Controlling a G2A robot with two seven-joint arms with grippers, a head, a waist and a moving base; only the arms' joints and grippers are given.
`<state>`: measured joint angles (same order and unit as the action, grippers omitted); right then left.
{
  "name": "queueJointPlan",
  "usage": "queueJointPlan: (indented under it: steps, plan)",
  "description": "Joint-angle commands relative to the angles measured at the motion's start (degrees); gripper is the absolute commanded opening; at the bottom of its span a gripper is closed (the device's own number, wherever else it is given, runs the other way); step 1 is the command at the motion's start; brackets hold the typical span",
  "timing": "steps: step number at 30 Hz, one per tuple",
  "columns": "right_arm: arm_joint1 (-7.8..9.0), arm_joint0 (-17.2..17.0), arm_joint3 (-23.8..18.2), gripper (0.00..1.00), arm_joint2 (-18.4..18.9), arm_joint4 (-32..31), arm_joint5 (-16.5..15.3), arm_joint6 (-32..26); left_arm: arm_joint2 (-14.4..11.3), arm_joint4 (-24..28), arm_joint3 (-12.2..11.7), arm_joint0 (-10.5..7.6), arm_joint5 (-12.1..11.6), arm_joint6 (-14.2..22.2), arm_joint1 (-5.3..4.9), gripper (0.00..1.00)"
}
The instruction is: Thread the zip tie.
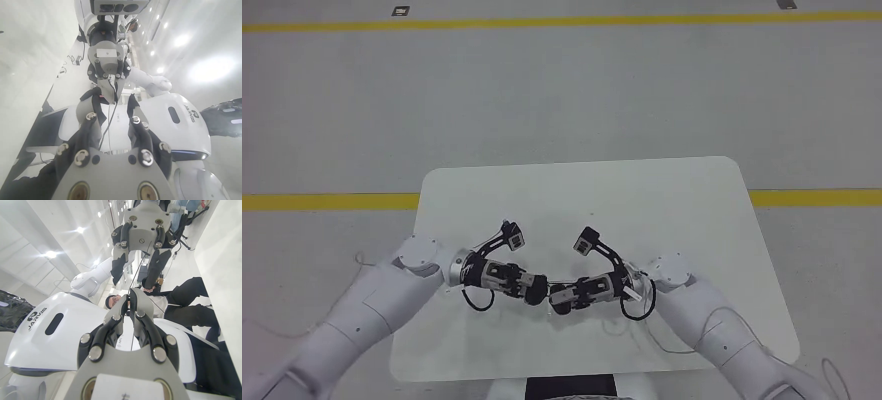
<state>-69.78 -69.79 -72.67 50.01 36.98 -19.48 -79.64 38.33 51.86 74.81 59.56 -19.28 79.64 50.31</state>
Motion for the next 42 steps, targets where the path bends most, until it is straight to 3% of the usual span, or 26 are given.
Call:
queueJointPlan:
  steps: [1,11,18,42]
  plan:
    - [0.09,0.1,0.1,0.0,-0.2,0.0,0.0,0.0,-1.0,0.5,0.1,-0.53,-0.2,0.0,-0.31,0.25]
    - [0.18,0.7,0.8,0.0,-1.1,0.0,0.0,0.0,-4.2,2.1,0.4,-2.56,-0.2,0.0,-1.38,0.14]
    - [0.01,1.0,1.5,0.0,-1.2,0.2,0.0,0.0,-5.7,2.4,0.7,-3.43,-0.2,0.0,-1.85,0.12]
    - [-1.07,0.5,1.8,0.0,-0.2,-1.3,0.0,0.0,-7.7,2.8,0.4,-5.01,-0.2,0.0,-2.16,0.07]
